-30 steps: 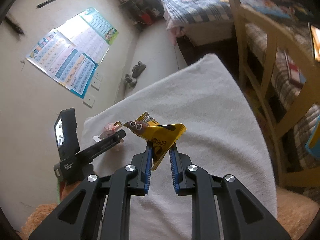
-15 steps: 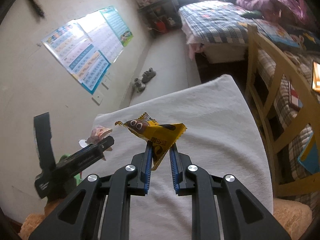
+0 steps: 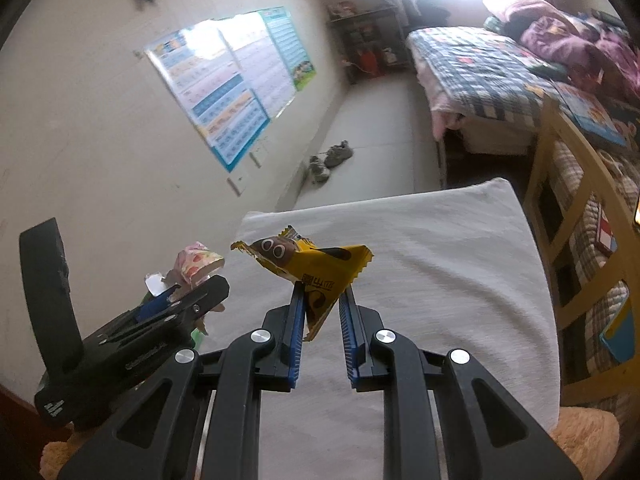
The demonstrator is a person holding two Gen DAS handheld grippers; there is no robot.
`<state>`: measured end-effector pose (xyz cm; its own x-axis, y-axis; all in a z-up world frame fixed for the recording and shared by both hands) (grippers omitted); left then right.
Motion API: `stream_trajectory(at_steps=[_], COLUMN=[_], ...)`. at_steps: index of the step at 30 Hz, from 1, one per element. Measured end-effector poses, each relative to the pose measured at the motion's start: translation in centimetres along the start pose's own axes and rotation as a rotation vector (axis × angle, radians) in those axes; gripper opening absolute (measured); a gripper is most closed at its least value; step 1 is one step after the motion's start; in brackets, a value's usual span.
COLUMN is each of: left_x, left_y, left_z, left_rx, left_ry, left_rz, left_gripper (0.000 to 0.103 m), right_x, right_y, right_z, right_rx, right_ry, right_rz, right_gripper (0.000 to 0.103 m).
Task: Collect trash
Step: 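Carry the yellow snack bag and pink wrapper over the bin, then open both grippers over the bin to drop the snack bag and wrapper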
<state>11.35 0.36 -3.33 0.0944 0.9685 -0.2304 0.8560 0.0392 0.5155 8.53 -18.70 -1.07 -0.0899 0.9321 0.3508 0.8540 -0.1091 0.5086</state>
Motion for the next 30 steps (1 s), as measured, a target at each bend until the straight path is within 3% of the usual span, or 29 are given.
stream_trajectory(at_steps=[9, 16, 20, 30], left_x=[6.6, 13.7, 18.6, 26.2], left_y=[-1.1, -2.5, -3.7, -4.9], left_z=[-5.2, -8.6, -8.8, -6.4], left_rx=[-0.057, -0.114, -0.097, -0.019], left_ry=[0.045, 0.148, 0.203, 0.289], left_rz=[-0.092, -0.202, -0.297, -0.421], left_gripper=[0.073, 0.073, 0.073, 0.073], right_x=[8.2, 15.7, 19.4, 25.8], right_y=[-0.8, -1.3, -1.6, -1.9], right_z=[1.6, 5.4, 8.5, 16.5], right_rx=[0.058, 0.119, 0.151, 0.233], right_ry=[0.077, 0.123, 0.118, 0.096], right_rz=[-0.15, -0.285, -0.346, -0.465], right_gripper=[0.017, 0.017, 0.017, 0.017])
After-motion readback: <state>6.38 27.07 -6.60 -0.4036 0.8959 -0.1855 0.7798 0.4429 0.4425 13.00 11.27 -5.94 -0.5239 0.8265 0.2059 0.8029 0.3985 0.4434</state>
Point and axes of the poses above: each gripper's, at about its wrist camera, not at the fingertips, and z roughly the way its jaws point, x to its left, y to its top, the point moved 1 cm from there along z, roughly the way its jaws point, and after that the axes turned 9 degrees about x, right-handed, at the moved point
